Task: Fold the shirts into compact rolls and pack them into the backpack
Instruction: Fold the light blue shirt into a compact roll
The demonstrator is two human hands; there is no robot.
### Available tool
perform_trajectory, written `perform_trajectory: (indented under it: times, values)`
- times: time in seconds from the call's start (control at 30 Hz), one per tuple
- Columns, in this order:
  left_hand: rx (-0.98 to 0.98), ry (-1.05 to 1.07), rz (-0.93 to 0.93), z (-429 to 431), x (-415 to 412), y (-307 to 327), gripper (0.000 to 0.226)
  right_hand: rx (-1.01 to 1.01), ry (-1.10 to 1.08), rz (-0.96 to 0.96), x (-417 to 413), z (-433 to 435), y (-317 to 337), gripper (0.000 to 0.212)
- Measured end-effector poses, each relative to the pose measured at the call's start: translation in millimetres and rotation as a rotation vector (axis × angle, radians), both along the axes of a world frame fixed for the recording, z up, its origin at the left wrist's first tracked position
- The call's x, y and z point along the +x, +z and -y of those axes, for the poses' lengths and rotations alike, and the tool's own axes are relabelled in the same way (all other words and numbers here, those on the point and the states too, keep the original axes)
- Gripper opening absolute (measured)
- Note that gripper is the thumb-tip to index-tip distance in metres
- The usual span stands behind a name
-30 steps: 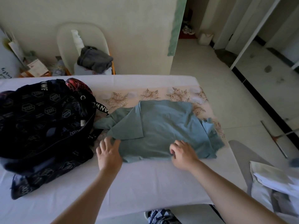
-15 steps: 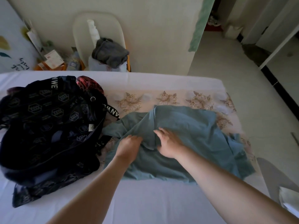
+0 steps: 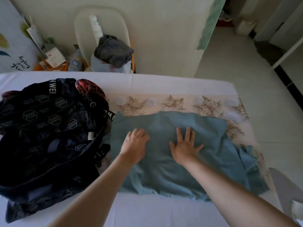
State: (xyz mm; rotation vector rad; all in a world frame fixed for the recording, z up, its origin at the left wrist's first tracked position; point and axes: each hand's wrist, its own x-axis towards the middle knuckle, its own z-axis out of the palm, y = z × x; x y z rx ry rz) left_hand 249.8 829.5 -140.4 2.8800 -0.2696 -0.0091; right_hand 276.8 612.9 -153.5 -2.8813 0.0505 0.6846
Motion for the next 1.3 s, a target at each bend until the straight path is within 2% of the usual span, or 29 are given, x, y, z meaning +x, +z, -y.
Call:
perform_trajectory:
  times: [0.07,0.17,0.27,0.33,0.4,0.47,0.53,0.6,0.63,0.7,0.77,0.83,0.93,1.03,1.1,1.17,1.27,1.3]
  values:
    - [0.094,0.008,-0.205,15.3,-12.6,-16.2,0.053,-0.024,0.022,-0.014,-0.6,19.2,-5.5,0.074]
    - [-0.015,-0.015,-0.317,32.1,-15.5,-23.6,0.068,-0.057,0.051,-0.030,13.6,46.2,-3.1,0.076]
    - [-0.262,-0.016,-0.184,37.6,-11.3,-17.4,0.056,-0.135,0.073,-0.081,33.1,65.2,3.2,0.075]
    - [-0.304,0.104,-0.064,29.5,-9.6,-9.4,0.060,-0.206,0.092,-0.090,40.4,68.8,7.9,0.074]
    - [-0.314,0.293,0.030,11.9,-9.4,-2.0,0.065,-0.261,0.143,-0.017,39.4,56.9,11.9,0.072]
    - [-0.323,0.464,0.066,-9.3,-11.3,-0.4,0.059,-0.193,0.256,0.125,31.5,29.7,16.1,0.076]
    - [-0.339,0.570,-0.011,-23.5,-14.3,-1.1,0.054,0.026,0.392,0.213,17.8,-5.4,18.4,0.071]
    - [-0.340,0.619,-0.100,-30.9,-15.3,-1.2,0.054,0.226,0.502,0.179,3.4,-40.4,17.1,0.065]
    - [-0.335,0.631,-0.136,-34.7,-15.1,0.3,0.056,0.261,0.542,0.123,-2.7,-54.5,15.4,0.066]
    - [-0.332,0.606,-0.150,-42.1,-11.3,7.3,0.049,0.205,0.587,0.047,-8.6,-68.3,8.4,0.070]
    - [-0.345,0.552,-0.069,-49.4,-7.6,17.1,0.032,0.153,0.591,0.054,-6.2,-65.0,3.1,0.073]
    - [-0.368,0.537,0.023,-54.1,-4.6,27.6,0.026,0.151,0.596,0.066,-1.4,-55.4,1.0,0.075]
    - [-0.508,0.534,-0.039,-55.3,-1.0,41.6,0.014,0.171,0.587,0.074,1.2,-51.0,2.4,0.075]
    - [-0.684,0.685,-0.146,-54.1,-1.8,45.8,0.013,0.296,0.478,0.075,1.1,-62.7,11.6,0.073]
    - [-0.771,0.797,-0.125,-56.8,-8.1,49.5,0.021,0.351,0.417,0.067,0.6,-70.0,16.3,0.072]
    - [-0.575,0.744,-0.046,-68.1,-15.3,49.7,0.031,0.313,0.423,0.075,-1.0,-73.6,14.8,0.062]
    - [-0.089,0.554,-0.210,-74.5,-24.6,48.9,0.032,0.225,0.459,0.179,-2.9,-77.3,8.5,0.046]
    - [-0.011,0.529,-0.271,-71.2,-27.5,48.4,0.027,0.237,0.471,0.262,-0.6,-80.6,7.7,0.041]
